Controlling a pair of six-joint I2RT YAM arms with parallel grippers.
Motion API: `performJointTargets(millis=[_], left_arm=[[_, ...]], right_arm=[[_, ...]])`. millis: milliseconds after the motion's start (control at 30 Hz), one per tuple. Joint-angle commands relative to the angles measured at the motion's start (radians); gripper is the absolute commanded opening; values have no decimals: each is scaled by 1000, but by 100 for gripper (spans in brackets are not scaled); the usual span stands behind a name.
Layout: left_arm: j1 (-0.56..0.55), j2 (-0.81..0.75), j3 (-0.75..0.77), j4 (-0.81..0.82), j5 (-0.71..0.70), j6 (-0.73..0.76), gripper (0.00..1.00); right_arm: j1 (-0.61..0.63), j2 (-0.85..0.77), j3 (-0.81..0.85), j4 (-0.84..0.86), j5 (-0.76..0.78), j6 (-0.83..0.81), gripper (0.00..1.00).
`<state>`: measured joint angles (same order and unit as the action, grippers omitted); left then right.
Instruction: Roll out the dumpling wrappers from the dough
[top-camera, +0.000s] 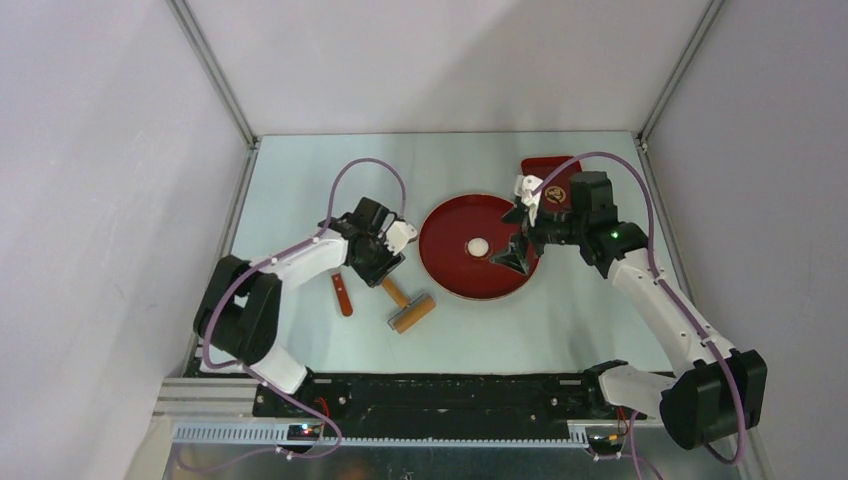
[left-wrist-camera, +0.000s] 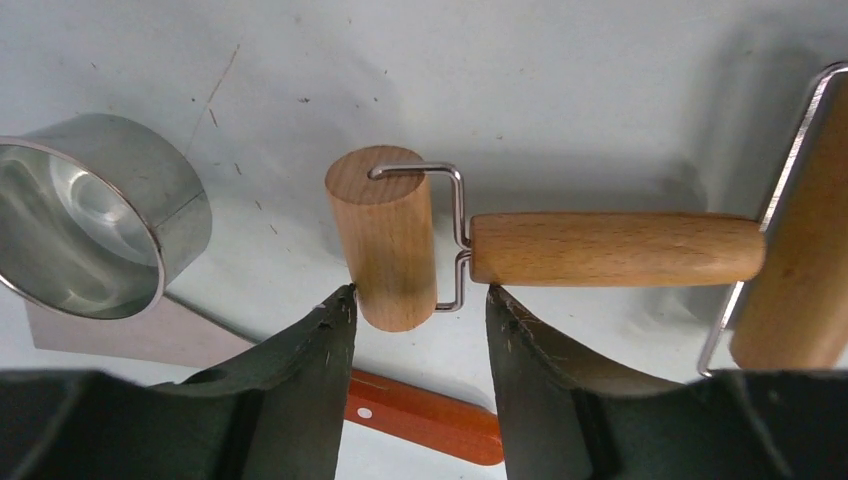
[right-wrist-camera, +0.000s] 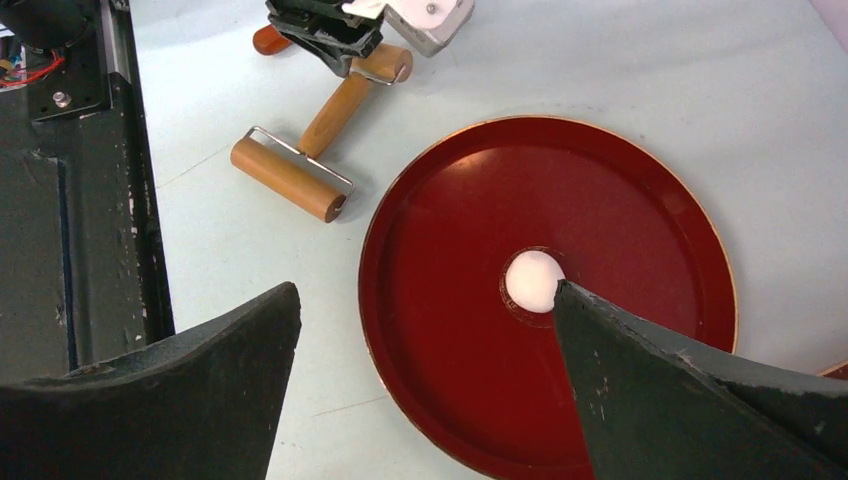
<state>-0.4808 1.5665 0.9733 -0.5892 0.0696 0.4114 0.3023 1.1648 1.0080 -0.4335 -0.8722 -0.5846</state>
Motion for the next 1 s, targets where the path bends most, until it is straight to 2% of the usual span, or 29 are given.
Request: performJointTargets(millis=[0, 167, 300, 433, 567, 633, 733, 800, 867, 900, 933, 967], left_arm=[[7, 50, 29, 30, -38, 11, 54], [7, 116, 44, 43, -64, -9, 53], [5, 160, 57, 43, -56, -16, 48], [6, 193, 68, 43, -55, -20, 35], [5, 197, 71, 47, -51, -28, 16], [5, 184, 69, 60, -56, -31, 8], [5, 172, 84, 74, -100, -34, 3], [5, 168, 102, 78, -151, -35, 5], [6, 153, 109, 91, -206, -33, 13], [7, 139, 111, 95, -225, -37, 26], [9, 132, 112, 101, -263, -40, 32], [13, 117, 116, 102, -280, -52, 42]], right_arm=[[-11, -35, -4, 41, -32, -4, 99], [-14, -37, -8, 40, -34, -7, 99], [-16, -37, -9, 40, -37, -7, 99], [-15, -34, -11, 38, -39, -8, 99], [1, -7, -9, 58, -65, 22, 99], [44, 29, -9, 108, -61, 87, 99], [105, 84, -9, 206, -32, 204, 99], [157, 116, -9, 226, 5, 214, 99], [195, 117, -10, 224, 29, 200, 99], [205, 114, -8, 221, 33, 197, 99], [206, 106, -9, 219, 32, 196, 99], [202, 101, -9, 217, 31, 195, 99]])
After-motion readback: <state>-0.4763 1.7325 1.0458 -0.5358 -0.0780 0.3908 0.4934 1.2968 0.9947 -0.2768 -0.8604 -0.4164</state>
